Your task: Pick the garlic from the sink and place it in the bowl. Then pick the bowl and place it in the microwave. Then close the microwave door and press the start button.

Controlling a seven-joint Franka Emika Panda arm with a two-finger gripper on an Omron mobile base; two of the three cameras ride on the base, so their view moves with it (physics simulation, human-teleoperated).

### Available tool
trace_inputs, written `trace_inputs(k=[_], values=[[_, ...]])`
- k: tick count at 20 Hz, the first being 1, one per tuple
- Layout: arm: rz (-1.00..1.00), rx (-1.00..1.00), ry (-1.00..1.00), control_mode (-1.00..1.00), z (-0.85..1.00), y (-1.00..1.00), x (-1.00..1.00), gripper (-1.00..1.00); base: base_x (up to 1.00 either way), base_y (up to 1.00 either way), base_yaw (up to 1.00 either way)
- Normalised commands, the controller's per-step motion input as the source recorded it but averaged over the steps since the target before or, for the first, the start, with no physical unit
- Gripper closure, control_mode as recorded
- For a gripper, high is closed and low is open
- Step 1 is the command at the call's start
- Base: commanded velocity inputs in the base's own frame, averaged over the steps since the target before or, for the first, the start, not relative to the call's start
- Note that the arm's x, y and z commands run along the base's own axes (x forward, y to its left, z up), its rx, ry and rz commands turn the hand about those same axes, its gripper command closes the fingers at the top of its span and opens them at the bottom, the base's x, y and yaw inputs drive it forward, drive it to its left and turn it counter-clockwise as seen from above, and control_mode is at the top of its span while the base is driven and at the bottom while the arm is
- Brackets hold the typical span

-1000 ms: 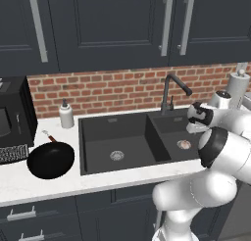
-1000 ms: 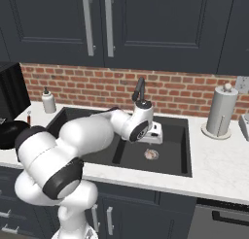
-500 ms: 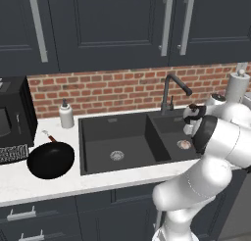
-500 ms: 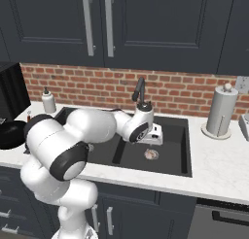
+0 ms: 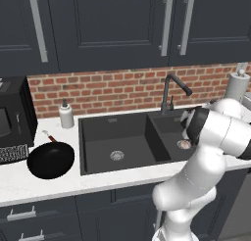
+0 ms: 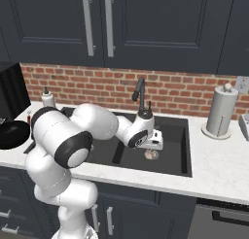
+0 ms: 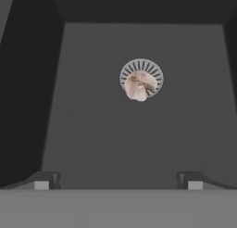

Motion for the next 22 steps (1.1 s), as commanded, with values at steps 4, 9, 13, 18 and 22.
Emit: trace_inputs(k=[4, 9, 13, 18, 22], values=[[0.0, 0.0, -0.01, -1.0, -0.28, 0.0, 0.28, -1.0, 0.0, 0.0, 0.0], [0.0, 0.0, 0.0, -1.0, -0.18, 0.0, 0.47, -1.0, 0.0, 0.0, 0.0], [0.0, 0.0, 0.0, -1.0, -0.2, 0.0, 0.33, -1.0, 0.0, 0.0, 0.0], [0.0, 0.0, 0.0, -1.0, -0.14, -0.06, 0.31, -1.0, 0.0, 0.0, 0.0], [0.0, 0.0, 0.0, -1.0, -0.14, -0.18, 0.21, -1.0, 0.0, 0.0, 0.0]])
